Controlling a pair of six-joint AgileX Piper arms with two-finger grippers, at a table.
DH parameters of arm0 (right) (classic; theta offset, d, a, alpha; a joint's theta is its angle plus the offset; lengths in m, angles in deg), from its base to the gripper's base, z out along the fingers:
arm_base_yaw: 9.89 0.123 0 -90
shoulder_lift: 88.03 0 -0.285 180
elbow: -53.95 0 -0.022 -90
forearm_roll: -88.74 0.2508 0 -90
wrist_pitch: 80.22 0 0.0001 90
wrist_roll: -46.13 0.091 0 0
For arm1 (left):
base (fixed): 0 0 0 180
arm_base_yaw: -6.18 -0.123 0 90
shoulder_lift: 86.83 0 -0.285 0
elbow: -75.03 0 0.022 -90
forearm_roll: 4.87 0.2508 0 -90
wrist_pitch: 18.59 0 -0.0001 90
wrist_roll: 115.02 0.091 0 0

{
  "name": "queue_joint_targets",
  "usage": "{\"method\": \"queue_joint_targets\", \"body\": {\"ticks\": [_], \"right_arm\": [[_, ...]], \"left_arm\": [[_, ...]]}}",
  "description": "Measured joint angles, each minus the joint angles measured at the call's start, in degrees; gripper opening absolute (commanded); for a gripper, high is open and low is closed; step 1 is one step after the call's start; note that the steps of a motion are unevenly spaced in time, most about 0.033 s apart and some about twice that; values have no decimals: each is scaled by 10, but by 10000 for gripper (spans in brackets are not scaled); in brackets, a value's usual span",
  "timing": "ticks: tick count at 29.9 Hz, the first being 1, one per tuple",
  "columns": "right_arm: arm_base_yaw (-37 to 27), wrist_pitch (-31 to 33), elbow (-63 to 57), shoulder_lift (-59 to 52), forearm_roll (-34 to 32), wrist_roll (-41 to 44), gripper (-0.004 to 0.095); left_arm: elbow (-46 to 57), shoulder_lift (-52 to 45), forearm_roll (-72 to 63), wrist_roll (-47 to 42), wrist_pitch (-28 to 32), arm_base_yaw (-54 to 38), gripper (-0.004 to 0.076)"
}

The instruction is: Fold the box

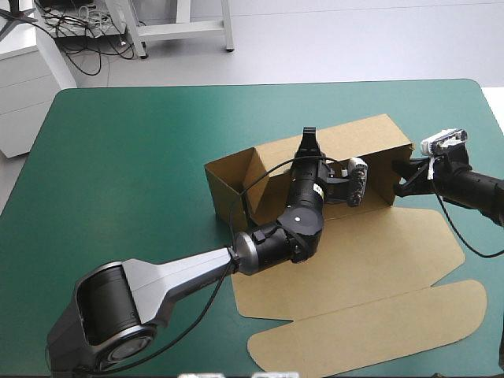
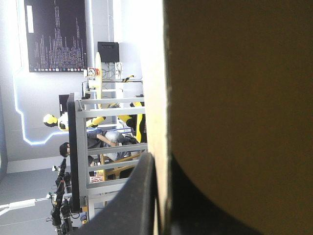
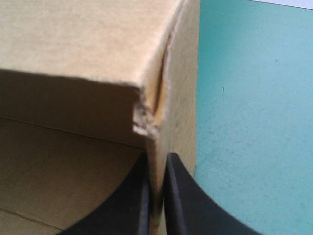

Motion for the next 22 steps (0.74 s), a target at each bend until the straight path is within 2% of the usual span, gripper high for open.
{"method": "queue_joint_targets", "body": {"ticks": [4, 7, 13, 15, 22], "right_arm": [[0, -1, 0, 0, 0, 0, 0], [0, -2, 0, 0, 1, -1, 0], [1, -4, 0, 0, 4, 0, 0], [1, -10, 0, 0, 4, 3, 0], [1, -39, 0, 0, 11, 23, 0]], "left_arm": [[0, 0, 0, 0, 0, 0, -3], [0, 0, 0, 0, 4, 0, 65], [1, 2, -1, 0, 50, 3, 391], [1, 4, 5, -12, 64, 6, 445], [3, 7, 52, -70, 87, 12, 429]]}}
